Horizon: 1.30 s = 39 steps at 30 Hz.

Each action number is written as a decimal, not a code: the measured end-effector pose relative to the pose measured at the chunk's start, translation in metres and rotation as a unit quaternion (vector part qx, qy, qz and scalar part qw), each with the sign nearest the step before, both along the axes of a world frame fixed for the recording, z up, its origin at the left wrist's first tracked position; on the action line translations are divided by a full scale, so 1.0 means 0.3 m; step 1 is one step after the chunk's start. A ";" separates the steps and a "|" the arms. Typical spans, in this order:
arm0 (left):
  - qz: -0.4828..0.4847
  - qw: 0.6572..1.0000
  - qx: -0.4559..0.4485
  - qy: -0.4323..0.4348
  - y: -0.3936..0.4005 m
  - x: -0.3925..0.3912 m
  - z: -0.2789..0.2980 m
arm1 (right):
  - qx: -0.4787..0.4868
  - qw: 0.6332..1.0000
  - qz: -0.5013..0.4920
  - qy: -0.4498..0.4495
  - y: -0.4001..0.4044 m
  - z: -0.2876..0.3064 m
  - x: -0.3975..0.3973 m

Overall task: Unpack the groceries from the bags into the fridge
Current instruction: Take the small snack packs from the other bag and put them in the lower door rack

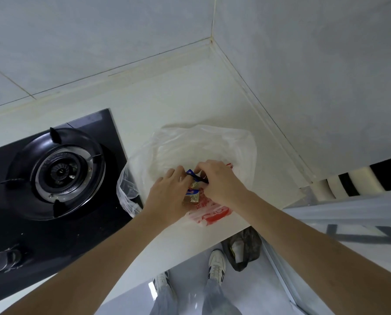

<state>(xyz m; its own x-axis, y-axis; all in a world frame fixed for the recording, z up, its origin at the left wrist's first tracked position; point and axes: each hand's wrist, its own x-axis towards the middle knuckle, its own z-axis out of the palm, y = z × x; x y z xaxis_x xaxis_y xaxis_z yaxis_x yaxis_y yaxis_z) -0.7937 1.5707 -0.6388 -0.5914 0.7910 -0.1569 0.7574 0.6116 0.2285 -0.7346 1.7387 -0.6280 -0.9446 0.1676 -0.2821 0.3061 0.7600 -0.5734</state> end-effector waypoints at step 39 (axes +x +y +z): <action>-0.190 0.902 0.269 -0.278 0.289 0.115 1.012 | -0.182 0.852 -0.392 0.297 0.091 0.993 0.592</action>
